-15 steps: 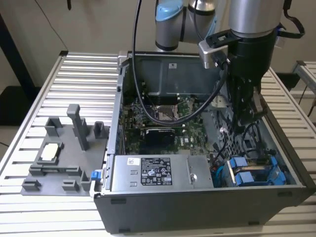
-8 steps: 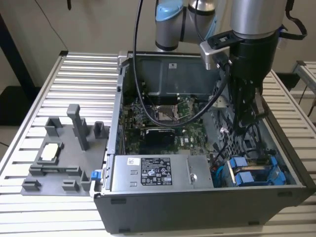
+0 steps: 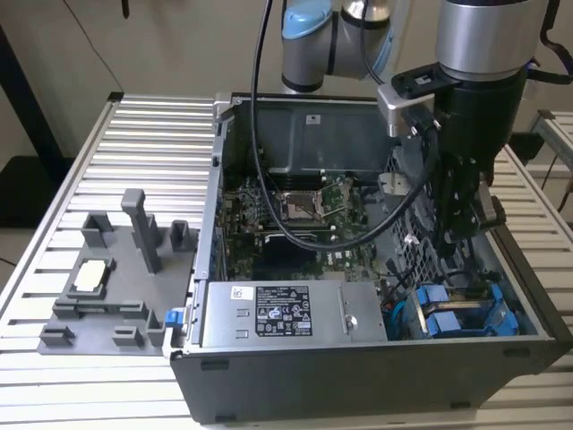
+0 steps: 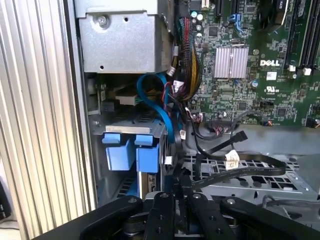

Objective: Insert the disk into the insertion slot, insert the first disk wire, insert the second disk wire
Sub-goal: 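Insert the second disk wire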

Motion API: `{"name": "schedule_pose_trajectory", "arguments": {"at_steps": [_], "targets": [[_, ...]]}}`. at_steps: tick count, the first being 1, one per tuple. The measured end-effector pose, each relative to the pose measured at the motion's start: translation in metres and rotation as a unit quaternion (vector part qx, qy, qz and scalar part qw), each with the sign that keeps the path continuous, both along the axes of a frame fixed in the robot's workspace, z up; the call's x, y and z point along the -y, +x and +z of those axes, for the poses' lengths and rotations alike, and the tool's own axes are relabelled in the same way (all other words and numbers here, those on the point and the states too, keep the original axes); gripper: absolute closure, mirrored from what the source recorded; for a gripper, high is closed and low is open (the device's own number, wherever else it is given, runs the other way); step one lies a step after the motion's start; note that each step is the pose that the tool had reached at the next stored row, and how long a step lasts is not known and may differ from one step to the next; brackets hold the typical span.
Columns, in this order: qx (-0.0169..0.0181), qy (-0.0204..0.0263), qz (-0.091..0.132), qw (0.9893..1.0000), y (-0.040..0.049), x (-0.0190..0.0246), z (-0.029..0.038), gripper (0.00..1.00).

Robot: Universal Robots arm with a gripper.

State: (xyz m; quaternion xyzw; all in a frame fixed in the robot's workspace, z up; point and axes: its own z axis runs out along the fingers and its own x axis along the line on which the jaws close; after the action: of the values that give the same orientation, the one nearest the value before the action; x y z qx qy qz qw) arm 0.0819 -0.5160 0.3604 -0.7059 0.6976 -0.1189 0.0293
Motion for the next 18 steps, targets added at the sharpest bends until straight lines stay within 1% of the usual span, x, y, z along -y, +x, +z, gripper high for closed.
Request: {"name": "schedule_pose_trajectory", "arguments": {"at_steps": [4,13,15,17,18], "targets": [[-0.0058,0.0000,0.000,1.0000,0.0060,0.0076,0.0000,0.84],[-0.0206,0.0000,0.000,0.9998,0.0200,0.0253,0.0000,0.84],[-0.0233,0.0004,0.000,0.9997,0.0224,0.0286,0.0000,0.84],[-0.0253,0.0026,0.000,0.9997,0.0243,0.0314,-0.0001,0.84],[-0.0256,0.0062,0.000,0.9997,0.0246,0.0321,0.0000,0.84]]}}
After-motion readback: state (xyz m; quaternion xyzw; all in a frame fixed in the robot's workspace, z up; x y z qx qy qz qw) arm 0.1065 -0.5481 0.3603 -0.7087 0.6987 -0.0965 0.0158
